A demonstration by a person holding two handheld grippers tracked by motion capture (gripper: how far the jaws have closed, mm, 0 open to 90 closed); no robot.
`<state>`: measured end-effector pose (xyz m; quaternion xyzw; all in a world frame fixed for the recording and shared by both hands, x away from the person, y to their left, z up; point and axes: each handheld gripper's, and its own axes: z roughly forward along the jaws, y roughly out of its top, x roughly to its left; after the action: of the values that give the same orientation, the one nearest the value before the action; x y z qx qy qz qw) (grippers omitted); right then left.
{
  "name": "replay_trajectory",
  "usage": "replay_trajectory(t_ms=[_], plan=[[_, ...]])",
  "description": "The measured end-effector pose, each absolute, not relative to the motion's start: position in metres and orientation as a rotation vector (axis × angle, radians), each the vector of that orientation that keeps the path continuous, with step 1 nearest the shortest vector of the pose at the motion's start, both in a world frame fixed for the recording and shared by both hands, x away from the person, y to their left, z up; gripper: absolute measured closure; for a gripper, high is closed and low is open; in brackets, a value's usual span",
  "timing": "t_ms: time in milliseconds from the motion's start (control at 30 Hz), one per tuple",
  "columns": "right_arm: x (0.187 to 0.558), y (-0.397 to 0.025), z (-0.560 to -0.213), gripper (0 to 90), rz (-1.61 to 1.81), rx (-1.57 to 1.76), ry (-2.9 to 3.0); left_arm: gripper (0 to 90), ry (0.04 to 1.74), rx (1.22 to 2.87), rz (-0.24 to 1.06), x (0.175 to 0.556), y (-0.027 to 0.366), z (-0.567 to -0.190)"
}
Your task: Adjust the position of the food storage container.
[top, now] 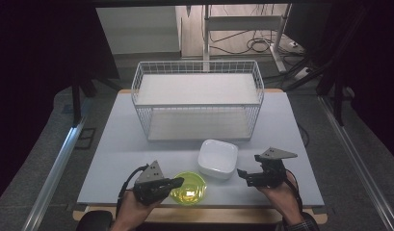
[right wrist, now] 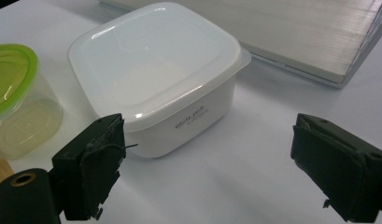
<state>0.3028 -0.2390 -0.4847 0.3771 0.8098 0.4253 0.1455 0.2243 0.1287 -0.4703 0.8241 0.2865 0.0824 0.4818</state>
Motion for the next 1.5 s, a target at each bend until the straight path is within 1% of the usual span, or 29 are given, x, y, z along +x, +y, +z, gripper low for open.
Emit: replay_trajectory(t_ms=[67, 167, 333, 667, 1067, 1300, 1500], plan=[[0.303, -0.239, -0.484, 10.6, 1.226, 1.082, 2.330, 90.0, 0.687, 2.014, 0.187, 0.224, 0.124, -0.471], [0.303, -0.239, -0.484, 10.5, 1.223, 1.087, 2.329, 90.0, 0.647, 2.045, 0.201, 0.221, 0.107, -0.473], [0.303, -0.240, -0.485, 10.6, 1.219, 1.095, 2.328, 90.0, 0.618, 2.082, 0.178, 0.219, 0.079, -0.477], [0.304, -0.239, -0.487, 11.4, 1.196, 1.101, 2.339, 90.0, 0.600, 2.158, 0.176, 0.215, 0.053, -0.488], [0.304, -0.240, -0.487, 11.8, 1.182, 1.096, 2.340, 90.0, 0.643, 2.167, 0.171, 0.218, 0.059, -0.489], [0.304, -0.240, -0.487, 12.0, 1.177, 1.091, 2.342, 90.0, 0.691, 2.160, 0.197, 0.223, 0.069, -0.489], [0.304, -0.241, -0.488, 12.1, 1.177, 1.093, 2.343, 90.0, 0.753, 2.154, 0.241, 0.231, 0.086, -0.489]])
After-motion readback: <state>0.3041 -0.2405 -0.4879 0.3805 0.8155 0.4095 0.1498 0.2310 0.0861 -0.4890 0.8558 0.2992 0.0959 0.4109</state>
